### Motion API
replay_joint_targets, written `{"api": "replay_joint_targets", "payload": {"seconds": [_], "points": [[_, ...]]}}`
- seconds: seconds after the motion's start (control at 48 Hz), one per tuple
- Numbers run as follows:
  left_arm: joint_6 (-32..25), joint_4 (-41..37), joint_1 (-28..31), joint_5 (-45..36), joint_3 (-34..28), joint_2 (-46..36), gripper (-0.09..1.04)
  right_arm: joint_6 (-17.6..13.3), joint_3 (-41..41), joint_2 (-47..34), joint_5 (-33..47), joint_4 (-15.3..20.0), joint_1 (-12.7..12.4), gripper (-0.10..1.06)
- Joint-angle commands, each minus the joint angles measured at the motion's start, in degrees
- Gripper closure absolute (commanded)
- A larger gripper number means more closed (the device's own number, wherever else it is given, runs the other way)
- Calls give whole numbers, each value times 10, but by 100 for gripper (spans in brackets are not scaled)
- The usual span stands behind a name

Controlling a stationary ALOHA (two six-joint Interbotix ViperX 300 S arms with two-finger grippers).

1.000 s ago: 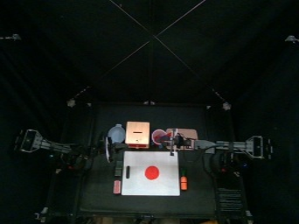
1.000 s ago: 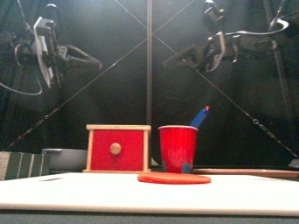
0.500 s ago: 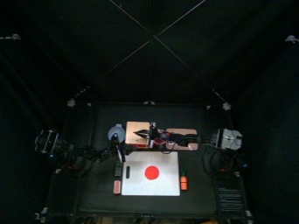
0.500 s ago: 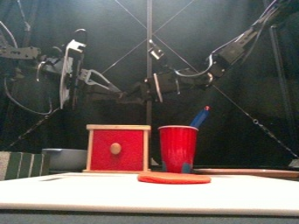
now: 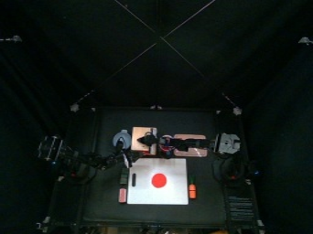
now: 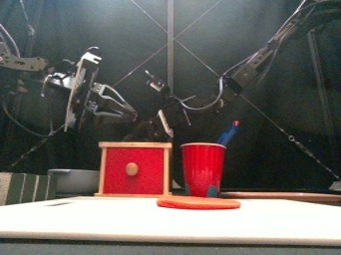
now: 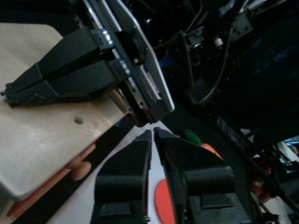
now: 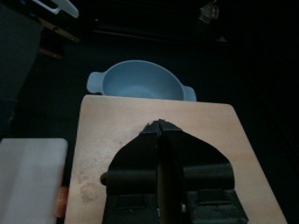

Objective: Get the cutter from the drawer then cut the dough then place the extra dough in the bowl
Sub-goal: Open the drawer

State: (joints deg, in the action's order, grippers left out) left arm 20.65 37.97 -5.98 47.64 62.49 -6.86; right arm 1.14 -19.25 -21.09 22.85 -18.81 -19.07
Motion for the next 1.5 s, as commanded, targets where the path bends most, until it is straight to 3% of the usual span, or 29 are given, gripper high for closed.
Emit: {"api": "replay_joint_targets", "payload": {"seconds": [0.021, 0.229, 0.792, 1.083, 1.5], "points": [[11, 33, 0, -22, -9, -2, 21, -1, 4, 7, -8, -1, -3, 99], [36, 87, 0, -58, -13, -2, 13, -2, 7, 6, -8, 0, -2, 99], [133, 96, 19, -99, -71, 100, 13, -3, 11, 4, -8, 1, 2, 99], [136, 140, 38, -97, -84, 115, 13, -3, 11, 4, -8, 3, 2, 99], [136, 145, 54, -90, -106, 149, 15, -3, 11, 4, -9, 3, 6, 99]]}}
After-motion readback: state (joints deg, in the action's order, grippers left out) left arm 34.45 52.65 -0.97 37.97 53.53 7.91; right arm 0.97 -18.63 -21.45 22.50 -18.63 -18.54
